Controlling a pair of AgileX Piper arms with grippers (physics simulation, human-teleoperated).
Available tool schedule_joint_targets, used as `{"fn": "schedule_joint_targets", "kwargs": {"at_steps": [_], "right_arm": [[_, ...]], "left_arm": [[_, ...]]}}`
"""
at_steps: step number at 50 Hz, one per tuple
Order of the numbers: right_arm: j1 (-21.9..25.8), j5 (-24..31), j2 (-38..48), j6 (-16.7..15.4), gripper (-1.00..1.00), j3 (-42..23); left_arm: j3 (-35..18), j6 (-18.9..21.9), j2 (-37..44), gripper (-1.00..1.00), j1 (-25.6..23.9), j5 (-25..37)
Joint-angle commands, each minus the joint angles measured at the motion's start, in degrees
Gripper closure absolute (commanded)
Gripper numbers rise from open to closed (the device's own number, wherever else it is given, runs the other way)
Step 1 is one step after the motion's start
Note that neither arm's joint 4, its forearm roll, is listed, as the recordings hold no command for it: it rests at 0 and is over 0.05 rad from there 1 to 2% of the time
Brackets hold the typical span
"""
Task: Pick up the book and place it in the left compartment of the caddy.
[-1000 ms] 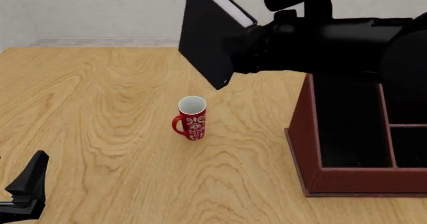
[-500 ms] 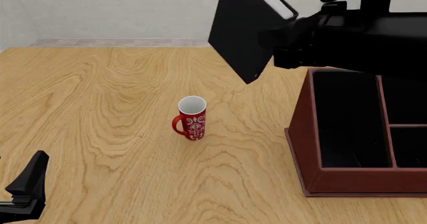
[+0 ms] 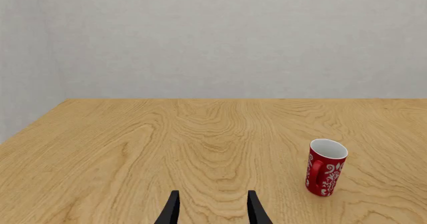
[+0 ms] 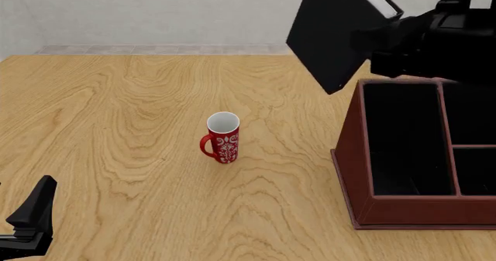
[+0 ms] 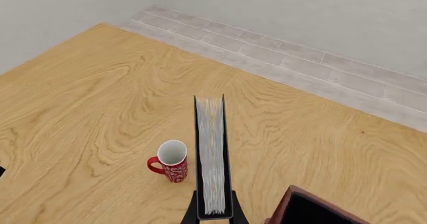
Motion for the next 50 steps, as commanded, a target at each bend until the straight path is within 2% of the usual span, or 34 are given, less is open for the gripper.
{"fn": "schedule_joint_targets", "kwargs": {"at_steps": [1, 19, 29, 50], "right_arm": [[-4.20, 1.77, -2.68, 0.35, 1.00, -0.98], [-8.58, 4.58, -5.52, 2.15, 1.00, -0.77], [-12.52, 7.05, -7.60, 3.00, 1.00, -0.86], [-19.13, 12.48, -13.37, 2.87, 1.00, -2.46]], "left_arm": [[0.00, 0.00, 0.00, -1.00, 0.00, 0.00], [0.00, 0.00, 0.00, -1.00, 0.00, 0.00], [0.00, 0.00, 0.00, -1.00, 0.00, 0.00], [0.00, 0.00, 0.00, -1.00, 0.00, 0.00]]}}
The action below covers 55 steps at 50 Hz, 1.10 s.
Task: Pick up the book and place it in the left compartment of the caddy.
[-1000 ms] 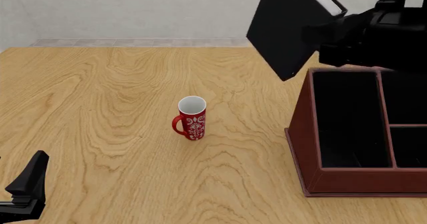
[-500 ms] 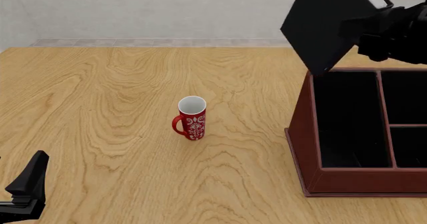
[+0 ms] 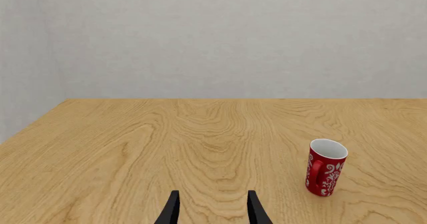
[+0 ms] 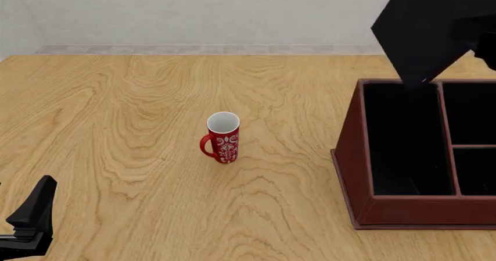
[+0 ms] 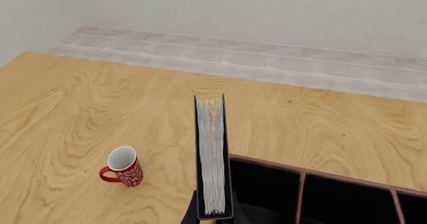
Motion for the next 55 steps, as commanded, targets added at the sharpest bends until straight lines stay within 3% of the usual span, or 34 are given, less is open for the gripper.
{"fn": "schedule_joint_targets", "kwargs": {"at_steps": [1, 32, 40, 55], "right_arm": [[-3.55, 2.88, -3.19, 1.06, 1.00, -1.89], [-7.60, 10.71, -4.31, -0.59, 1.00, -4.57], [-8.70, 13.76, -3.26, -3.46, 1.00, -5.45], [-9.43, 15.72, -3.27, -4.35, 1.00, -5.52]], "left_arm": [[0.00, 0.00, 0.00, -1.00, 0.00, 0.00], [0.00, 0.00, 0.00, -1.00, 0.00, 0.00], [0.00, 0.00, 0.00, -1.00, 0.00, 0.00], [0.00, 0.00, 0.00, -1.00, 0.00, 0.00]]}}
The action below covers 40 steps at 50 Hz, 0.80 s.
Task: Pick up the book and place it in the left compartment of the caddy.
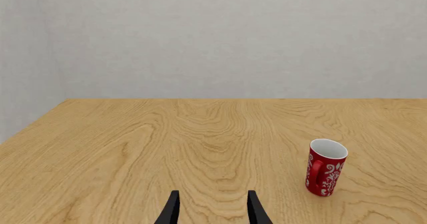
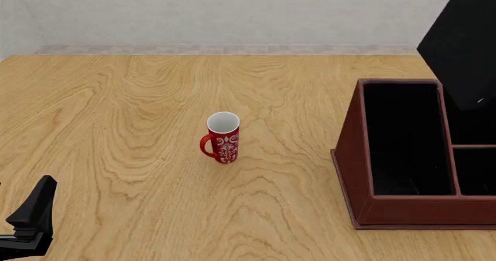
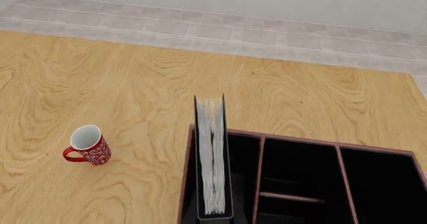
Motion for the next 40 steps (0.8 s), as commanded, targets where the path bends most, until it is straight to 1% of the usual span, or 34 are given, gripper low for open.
{"fn": "schedule_joint_targets", "kwargs": {"at_steps": [1, 4, 13, 18, 28, 32, 40], "right_arm": [[-0.82, 2.14, -0.22, 0.01, 1.00, -0.95], [-1.22, 2.78, -0.44, -0.60, 1.00, -0.76], [-1.18, 4.15, -0.50, -1.13, 1.00, -1.29], [-1.05, 4.43, -0.31, -0.06, 1.00, -1.03], [-1.67, 4.02, -0.52, 0.73, 1.00, 1.28], [-1.78, 3.75, -0.57, 1.51, 1.00, 2.46], [-1.99, 2.89, -0.90, 1.76, 1.00, 4.00]], "left_arm": [[0.00, 0.00, 0.00, -1.00, 0.00, 0.00], [0.00, 0.00, 0.00, -1.00, 0.00, 0.00], [0.00, 0.00, 0.00, -1.00, 0.00, 0.00], [0.00, 0.00, 0.00, -1.00, 0.00, 0.00], [0.00, 0.00, 0.00, -1.00, 0.00, 0.00], [0.00, 0.00, 0.00, -1.00, 0.00, 0.00], [0.00, 0.00, 0.00, -1.00, 0.00, 0.00]]}}
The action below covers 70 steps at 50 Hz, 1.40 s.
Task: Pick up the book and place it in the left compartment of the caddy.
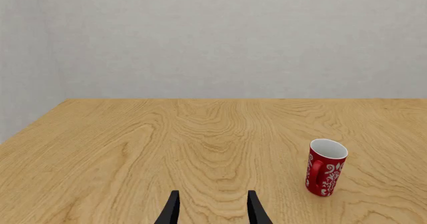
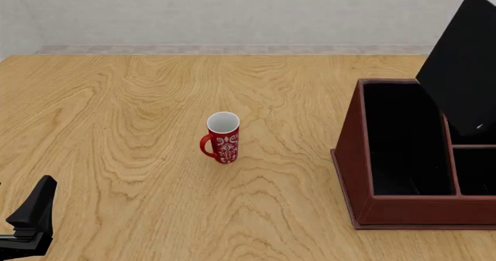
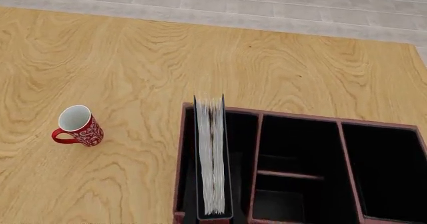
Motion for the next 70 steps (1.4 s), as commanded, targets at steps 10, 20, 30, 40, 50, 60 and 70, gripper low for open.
{"fn": "schedule_joint_targets", "kwargs": {"at_steps": [10, 20, 30, 40, 50, 60, 70], "right_arm": [[-1.24, -2.01, -0.54, 1.67, 1.00, 2.98], [-1.75, -2.17, -0.22, 1.25, 1.00, 3.81], [-1.87, -3.46, 1.29, 0.81, 1.00, 5.78], [-2.27, -3.95, 2.46, 0.59, 1.00, 6.32], [-2.25, -4.12, 3.45, -0.27, 1.00, 6.85], [-1.47, -4.36, 4.19, -0.24, 1.00, 7.13], [-1.32, -6.24, 4.50, 0.05, 1.00, 9.69]], "left_arm": [[0.00, 0.00, 0.00, -1.00, 0.00, 0.00], [0.00, 0.00, 0.00, -1.00, 0.00, 0.00], [0.00, 0.00, 0.00, -1.00, 0.00, 0.00], [0.00, 0.00, 0.00, -1.00, 0.00, 0.00], [0.00, 0.00, 0.00, -1.00, 0.00, 0.00], [0.00, 0.00, 0.00, -1.00, 0.00, 0.00], [0.00, 0.00, 0.00, -1.00, 0.00, 0.00]]}}
